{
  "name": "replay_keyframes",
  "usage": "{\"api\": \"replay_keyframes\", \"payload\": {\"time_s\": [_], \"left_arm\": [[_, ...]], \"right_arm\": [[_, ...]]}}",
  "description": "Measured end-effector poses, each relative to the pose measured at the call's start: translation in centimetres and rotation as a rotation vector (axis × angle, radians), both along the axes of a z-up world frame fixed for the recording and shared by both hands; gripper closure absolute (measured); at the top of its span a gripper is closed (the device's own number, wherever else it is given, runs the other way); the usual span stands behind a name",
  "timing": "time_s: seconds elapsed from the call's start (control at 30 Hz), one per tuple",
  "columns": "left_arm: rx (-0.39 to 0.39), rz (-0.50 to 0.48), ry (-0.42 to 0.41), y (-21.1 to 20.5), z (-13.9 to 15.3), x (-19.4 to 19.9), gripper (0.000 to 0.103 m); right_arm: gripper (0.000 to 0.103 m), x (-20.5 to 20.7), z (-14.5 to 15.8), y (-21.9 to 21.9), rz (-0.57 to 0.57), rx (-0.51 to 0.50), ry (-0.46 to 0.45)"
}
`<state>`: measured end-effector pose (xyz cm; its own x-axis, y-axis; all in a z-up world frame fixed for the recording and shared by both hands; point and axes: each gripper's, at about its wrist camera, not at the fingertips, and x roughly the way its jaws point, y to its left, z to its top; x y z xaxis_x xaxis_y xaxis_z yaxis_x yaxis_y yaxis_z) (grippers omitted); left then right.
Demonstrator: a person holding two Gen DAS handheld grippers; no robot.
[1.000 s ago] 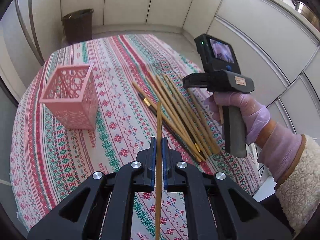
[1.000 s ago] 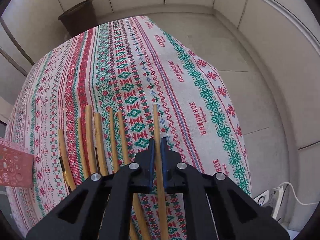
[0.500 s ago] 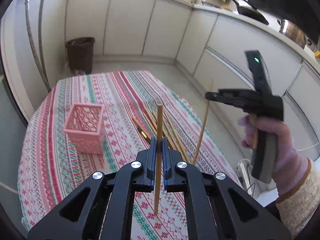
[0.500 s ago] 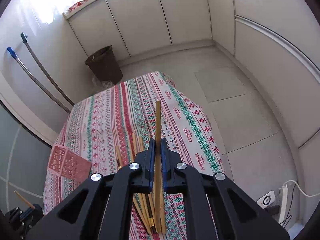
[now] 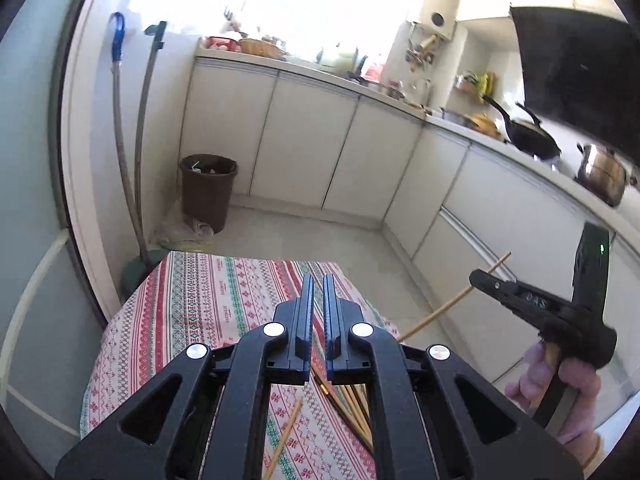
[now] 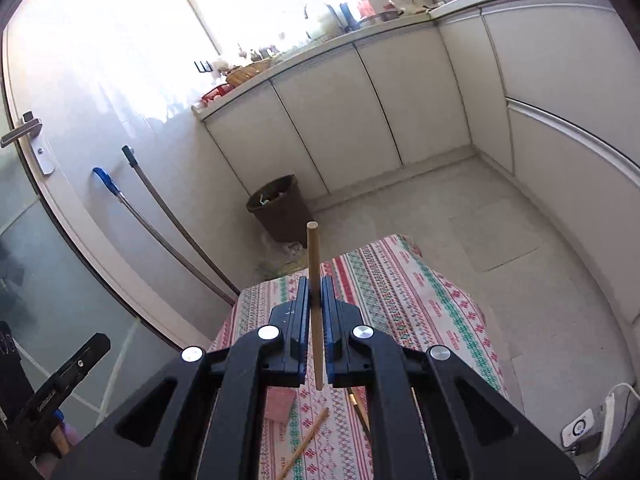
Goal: Organize utensils
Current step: 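Grasp a wooden chopstick with the right gripper while the left tool holds its chopstick, then carry the left gripper's chopstick over the pink basket and lower it in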
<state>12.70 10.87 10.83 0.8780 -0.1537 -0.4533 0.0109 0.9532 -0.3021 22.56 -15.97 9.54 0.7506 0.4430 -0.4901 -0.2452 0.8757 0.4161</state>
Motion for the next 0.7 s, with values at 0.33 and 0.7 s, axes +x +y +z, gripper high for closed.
{"api": "replay_keyframes", "payload": {"time_s": [0.33,0.7], "left_arm": [[0.336,-0.217,0.783,-4.3,-20.2,3.2,0.072],[0.354,-0.125,0.896,-0.2,-27.5,0.7,0.06]], "right_arm": [[0.097,0.4,-1.7,-0.7,0.013,-0.001,0.068],[0.096,0.9,-3.4,-3.2,-0.001,0.041,0.122]]}}
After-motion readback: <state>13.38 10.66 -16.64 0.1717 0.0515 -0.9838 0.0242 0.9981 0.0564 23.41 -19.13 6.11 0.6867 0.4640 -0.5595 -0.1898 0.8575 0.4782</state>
